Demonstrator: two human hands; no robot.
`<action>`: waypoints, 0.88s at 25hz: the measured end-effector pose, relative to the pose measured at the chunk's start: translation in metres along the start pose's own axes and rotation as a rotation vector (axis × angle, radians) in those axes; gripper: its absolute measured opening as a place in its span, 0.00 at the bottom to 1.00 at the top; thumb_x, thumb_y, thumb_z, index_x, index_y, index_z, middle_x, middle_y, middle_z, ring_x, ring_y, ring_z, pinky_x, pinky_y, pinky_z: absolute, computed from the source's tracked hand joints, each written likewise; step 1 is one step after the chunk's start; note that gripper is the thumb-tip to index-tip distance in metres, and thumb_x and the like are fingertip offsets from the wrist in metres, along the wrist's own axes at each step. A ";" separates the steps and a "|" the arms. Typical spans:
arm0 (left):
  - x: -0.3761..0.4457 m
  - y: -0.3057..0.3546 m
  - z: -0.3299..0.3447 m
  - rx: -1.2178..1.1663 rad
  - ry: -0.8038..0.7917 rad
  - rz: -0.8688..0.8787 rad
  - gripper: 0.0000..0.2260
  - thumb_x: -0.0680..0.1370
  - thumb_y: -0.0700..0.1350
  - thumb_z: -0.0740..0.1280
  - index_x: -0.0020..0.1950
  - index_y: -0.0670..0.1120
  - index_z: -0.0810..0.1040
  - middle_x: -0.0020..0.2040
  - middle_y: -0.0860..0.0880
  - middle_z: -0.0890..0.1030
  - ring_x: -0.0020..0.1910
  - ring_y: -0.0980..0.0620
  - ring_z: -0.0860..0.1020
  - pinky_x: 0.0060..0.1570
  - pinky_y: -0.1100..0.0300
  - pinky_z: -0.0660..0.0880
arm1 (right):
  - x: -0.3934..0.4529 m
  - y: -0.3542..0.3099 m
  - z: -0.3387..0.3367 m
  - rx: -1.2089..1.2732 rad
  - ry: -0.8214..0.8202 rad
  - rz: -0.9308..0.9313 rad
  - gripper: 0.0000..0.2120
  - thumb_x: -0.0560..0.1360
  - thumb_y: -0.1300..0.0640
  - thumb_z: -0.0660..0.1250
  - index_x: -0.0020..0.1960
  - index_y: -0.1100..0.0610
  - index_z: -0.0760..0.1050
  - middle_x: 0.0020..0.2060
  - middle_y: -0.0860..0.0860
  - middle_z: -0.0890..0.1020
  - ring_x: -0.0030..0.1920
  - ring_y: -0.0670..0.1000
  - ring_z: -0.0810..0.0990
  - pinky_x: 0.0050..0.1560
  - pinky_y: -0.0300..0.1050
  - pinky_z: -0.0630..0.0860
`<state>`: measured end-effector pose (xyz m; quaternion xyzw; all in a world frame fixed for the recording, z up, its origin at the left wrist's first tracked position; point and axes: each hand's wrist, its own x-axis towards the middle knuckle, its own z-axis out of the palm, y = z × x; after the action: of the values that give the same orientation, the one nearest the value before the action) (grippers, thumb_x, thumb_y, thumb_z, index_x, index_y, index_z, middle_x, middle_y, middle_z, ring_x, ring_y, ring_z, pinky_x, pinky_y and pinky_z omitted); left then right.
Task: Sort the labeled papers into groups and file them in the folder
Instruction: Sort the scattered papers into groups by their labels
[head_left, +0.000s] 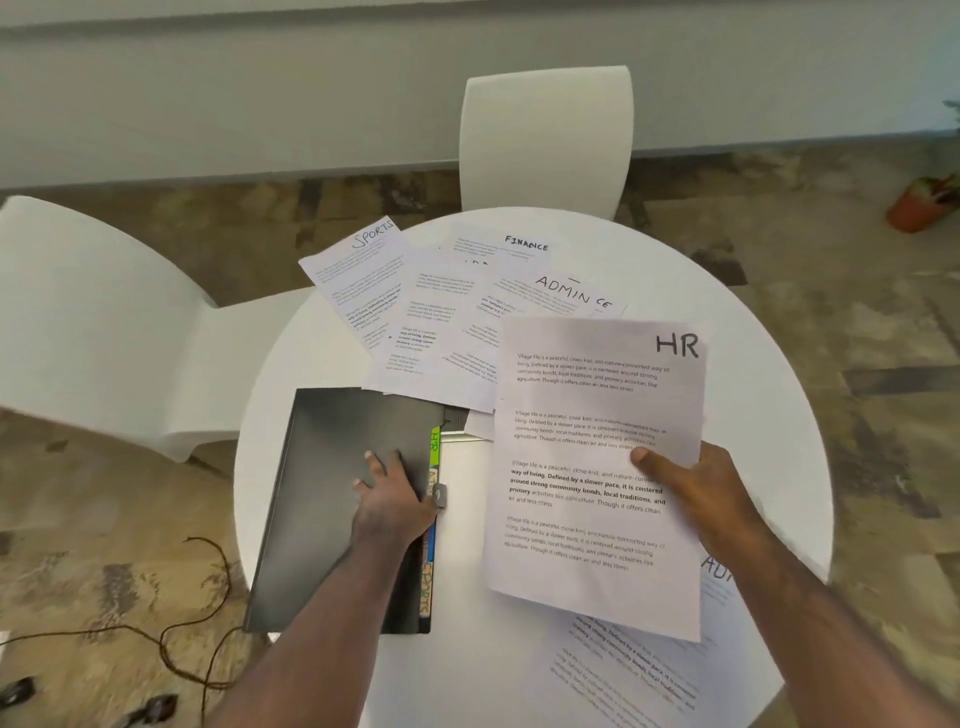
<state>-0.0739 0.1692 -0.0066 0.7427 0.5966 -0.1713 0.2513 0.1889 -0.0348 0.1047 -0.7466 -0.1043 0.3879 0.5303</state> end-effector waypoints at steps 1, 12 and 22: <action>-0.001 0.001 -0.005 -0.024 -0.011 0.032 0.37 0.77 0.57 0.65 0.80 0.46 0.53 0.78 0.41 0.62 0.71 0.36 0.68 0.65 0.44 0.71 | 0.001 0.002 0.003 -0.011 -0.004 0.015 0.08 0.73 0.62 0.74 0.51 0.55 0.82 0.46 0.51 0.88 0.47 0.54 0.87 0.56 0.55 0.80; -0.037 -0.043 -0.073 -0.341 0.106 0.209 0.27 0.80 0.40 0.57 0.76 0.60 0.56 0.55 0.52 0.81 0.47 0.52 0.81 0.47 0.50 0.81 | 0.001 0.002 0.110 -0.191 -0.224 0.045 0.07 0.74 0.60 0.72 0.48 0.50 0.80 0.45 0.45 0.85 0.50 0.50 0.85 0.57 0.51 0.79; -0.044 -0.049 -0.072 -0.288 0.123 0.219 0.22 0.83 0.44 0.57 0.76 0.55 0.62 0.61 0.48 0.81 0.52 0.48 0.81 0.52 0.52 0.79 | -0.029 0.002 0.206 -0.550 -0.165 -0.065 0.17 0.78 0.52 0.63 0.66 0.49 0.75 0.56 0.49 0.84 0.56 0.55 0.81 0.54 0.46 0.77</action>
<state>-0.1348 0.1838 0.0686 0.7688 0.5446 -0.0102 0.3351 0.0269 0.0945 0.0884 -0.8245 -0.2723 0.3874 0.3098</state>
